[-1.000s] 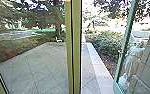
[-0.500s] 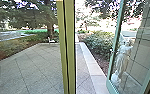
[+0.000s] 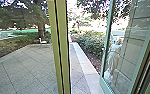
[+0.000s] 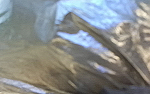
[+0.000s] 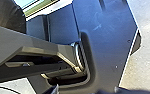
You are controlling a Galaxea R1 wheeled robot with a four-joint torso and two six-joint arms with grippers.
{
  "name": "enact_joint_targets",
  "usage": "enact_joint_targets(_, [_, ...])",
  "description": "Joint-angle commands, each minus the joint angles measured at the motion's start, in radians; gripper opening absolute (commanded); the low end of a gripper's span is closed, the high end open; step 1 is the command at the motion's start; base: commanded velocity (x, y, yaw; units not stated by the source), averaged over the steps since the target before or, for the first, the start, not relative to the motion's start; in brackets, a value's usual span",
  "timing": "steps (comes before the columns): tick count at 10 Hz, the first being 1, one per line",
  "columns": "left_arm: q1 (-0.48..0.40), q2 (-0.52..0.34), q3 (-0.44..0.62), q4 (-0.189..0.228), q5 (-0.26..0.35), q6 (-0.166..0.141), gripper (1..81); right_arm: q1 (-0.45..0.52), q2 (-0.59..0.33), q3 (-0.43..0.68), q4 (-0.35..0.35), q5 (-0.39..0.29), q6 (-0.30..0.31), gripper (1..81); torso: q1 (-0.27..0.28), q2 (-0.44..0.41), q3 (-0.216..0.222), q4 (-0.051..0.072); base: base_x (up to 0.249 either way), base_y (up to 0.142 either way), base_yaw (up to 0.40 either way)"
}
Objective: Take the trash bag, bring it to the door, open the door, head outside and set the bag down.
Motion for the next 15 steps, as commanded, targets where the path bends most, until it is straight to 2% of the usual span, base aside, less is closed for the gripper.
enact_joint_targets(1, [-0.052,-0.007,0.001,0.004,0.057,0.004,1.0,0.042,0.006,0.004,-0.010,-0.046,-0.005,81.1,0.000,0.000,0.000,0.000,0.000,0.000,-0.133])
enact_joint_targets(15, [-0.052,-0.004,0.001,0.002,0.047,0.002,1.0,0.047,0.011,0.004,-0.010,-0.052,-0.005,81.1,0.000,0.000,0.000,0.000,0.000,0.000,0.000])
